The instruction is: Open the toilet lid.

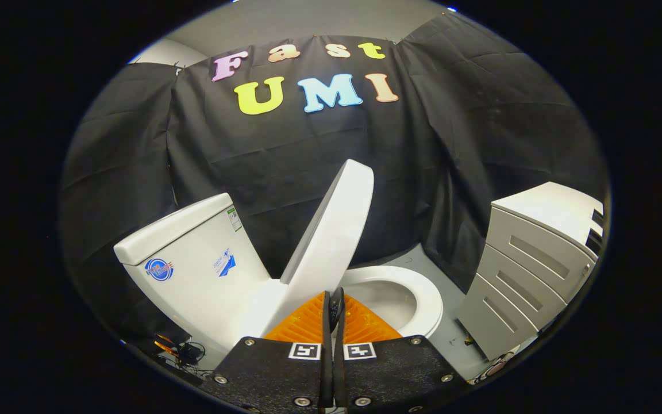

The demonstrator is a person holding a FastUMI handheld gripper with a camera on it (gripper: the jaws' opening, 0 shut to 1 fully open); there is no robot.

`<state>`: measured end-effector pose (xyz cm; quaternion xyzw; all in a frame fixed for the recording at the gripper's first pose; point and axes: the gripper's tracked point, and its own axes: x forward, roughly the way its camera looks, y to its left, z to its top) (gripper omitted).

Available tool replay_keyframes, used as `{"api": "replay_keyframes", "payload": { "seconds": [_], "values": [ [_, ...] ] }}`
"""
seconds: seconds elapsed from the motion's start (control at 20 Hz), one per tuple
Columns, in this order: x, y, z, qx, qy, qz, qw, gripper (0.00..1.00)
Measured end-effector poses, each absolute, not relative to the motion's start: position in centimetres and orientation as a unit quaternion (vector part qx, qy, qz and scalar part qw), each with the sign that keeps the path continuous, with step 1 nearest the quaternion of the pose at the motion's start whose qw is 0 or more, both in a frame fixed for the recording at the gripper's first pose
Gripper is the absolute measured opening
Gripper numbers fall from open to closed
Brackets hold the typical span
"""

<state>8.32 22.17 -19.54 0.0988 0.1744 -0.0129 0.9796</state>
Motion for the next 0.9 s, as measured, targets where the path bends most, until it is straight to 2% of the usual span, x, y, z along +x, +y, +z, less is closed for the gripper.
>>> {"api": "replay_keyframes", "payload": {
  "seconds": [0.45,0.9],
  "values": [
    [8.6,26.7,-16.1,0.029,0.169,-0.035,0.985,0.0],
    [9.1,32.6,-13.5,-0.027,0.146,-0.024,0.989,0.0]
  ]
}}
